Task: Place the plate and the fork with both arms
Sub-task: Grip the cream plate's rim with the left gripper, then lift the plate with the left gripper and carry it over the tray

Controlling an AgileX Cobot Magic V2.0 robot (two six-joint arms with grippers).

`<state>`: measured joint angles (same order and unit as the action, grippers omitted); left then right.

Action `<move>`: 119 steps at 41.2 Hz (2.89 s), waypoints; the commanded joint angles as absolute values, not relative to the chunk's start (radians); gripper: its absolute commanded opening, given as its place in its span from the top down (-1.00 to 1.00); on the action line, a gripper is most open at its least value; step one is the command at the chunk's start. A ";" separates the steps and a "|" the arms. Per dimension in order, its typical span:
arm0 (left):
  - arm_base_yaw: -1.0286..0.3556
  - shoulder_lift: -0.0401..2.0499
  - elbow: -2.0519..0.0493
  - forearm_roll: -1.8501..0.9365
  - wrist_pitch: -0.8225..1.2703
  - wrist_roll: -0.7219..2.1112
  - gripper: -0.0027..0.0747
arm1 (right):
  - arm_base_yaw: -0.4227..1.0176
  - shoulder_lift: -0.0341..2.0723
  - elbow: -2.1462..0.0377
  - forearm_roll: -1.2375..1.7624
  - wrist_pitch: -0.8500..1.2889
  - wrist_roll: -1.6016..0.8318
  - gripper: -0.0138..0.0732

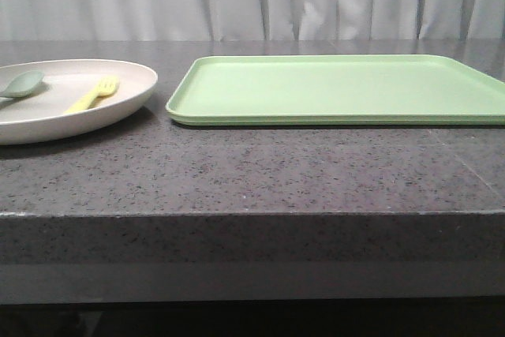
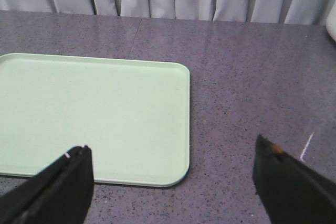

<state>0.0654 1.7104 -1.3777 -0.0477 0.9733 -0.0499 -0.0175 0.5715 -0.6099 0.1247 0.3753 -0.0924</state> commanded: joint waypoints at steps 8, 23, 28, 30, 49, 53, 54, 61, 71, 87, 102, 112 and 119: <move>0.060 1.695 -1.410 -0.074 0.939 -0.056 -0.39 | -0.024 0.583 -0.643 0.118 0.292 -0.101 -0.78; 0.060 1.695 -1.410 -0.090 0.939 -0.056 0.75 | -0.024 0.583 -0.643 0.118 0.292 -0.101 -0.78; 0.060 1.695 -1.410 -0.090 0.938 -0.056 0.98 | -0.024 0.583 -0.643 0.118 0.292 -0.101 -0.78; 0.060 1.695 -1.410 -0.090 0.938 -0.056 0.98 | -0.024 0.583 -0.643 0.118 0.292 -0.101 -0.78; 0.148 1.692 -1.410 -0.417 0.947 0.136 0.98 | -0.024 0.583 -0.643 0.118 0.292 -0.101 -0.78; 0.175 1.684 -1.419 -0.462 0.964 0.160 0.98 | -0.024 0.583 -0.643 0.118 0.292 -0.101 -0.78; 0.179 1.682 -1.421 -0.464 0.967 0.161 0.98 | -0.024 0.583 -0.643 0.118 0.292 -0.101 -0.78; 0.201 1.682 -1.471 -0.493 1.000 0.167 0.98 | -0.024 0.583 -0.643 0.118 0.292 -0.101 -0.78; 0.201 1.682 -1.516 -0.579 1.010 0.195 0.98 | -0.024 0.583 -0.643 0.118 0.293 -0.101 -0.78; 0.158 1.687 -1.537 -0.665 1.036 0.208 0.98 | -0.024 0.583 -0.643 0.118 0.293 -0.101 -0.78; -0.040 1.785 -1.733 -0.603 1.055 0.065 0.98 | -0.024 0.583 -0.643 0.118 0.293 -0.101 -0.78; -0.193 1.926 -1.916 -0.577 1.069 -0.028 0.98 | -0.014 0.583 -0.643 0.118 0.293 -0.101 -0.78; -0.269 2.017 -2.020 -0.577 1.080 -0.079 0.98 | 0.005 0.583 -0.643 0.118 0.293 -0.101 -0.78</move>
